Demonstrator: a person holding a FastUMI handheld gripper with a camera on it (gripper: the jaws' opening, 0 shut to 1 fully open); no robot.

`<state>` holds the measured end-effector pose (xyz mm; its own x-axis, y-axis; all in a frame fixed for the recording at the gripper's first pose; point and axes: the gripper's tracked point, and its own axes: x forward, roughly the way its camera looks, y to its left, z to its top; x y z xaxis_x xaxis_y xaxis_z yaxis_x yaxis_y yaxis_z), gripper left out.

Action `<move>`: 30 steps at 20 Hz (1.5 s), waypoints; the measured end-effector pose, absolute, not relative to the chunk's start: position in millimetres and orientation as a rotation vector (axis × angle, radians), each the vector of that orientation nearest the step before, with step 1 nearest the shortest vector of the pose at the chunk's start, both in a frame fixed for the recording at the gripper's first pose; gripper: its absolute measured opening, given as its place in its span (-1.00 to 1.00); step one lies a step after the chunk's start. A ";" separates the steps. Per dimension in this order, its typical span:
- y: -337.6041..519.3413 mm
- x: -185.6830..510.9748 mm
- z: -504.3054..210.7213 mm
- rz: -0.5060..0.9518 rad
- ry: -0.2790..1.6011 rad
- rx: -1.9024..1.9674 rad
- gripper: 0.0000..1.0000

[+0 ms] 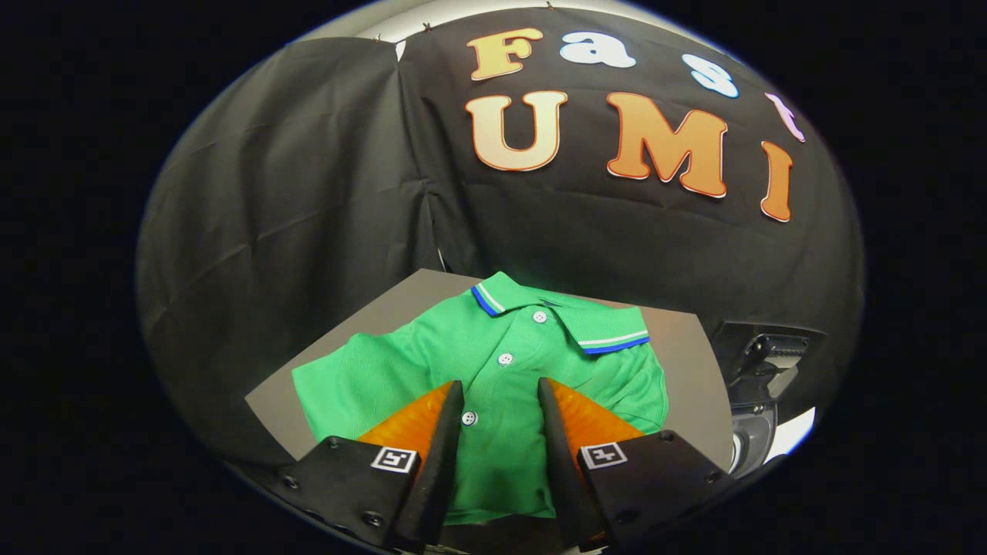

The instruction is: Put the clothes into the washing machine and then close the washing machine lid.

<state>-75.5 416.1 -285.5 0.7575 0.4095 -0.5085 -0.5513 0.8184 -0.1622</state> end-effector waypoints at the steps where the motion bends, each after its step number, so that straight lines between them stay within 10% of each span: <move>1: 416.0 -77.5 -285.7 0.549 0.487 -0.318 0.09; 10: 402.8 -83.5 -264.6 0.663 0.490 -0.245 -0.82; 30: 266.2 -17.6 -83.4 0.490 0.260 -0.038 -0.82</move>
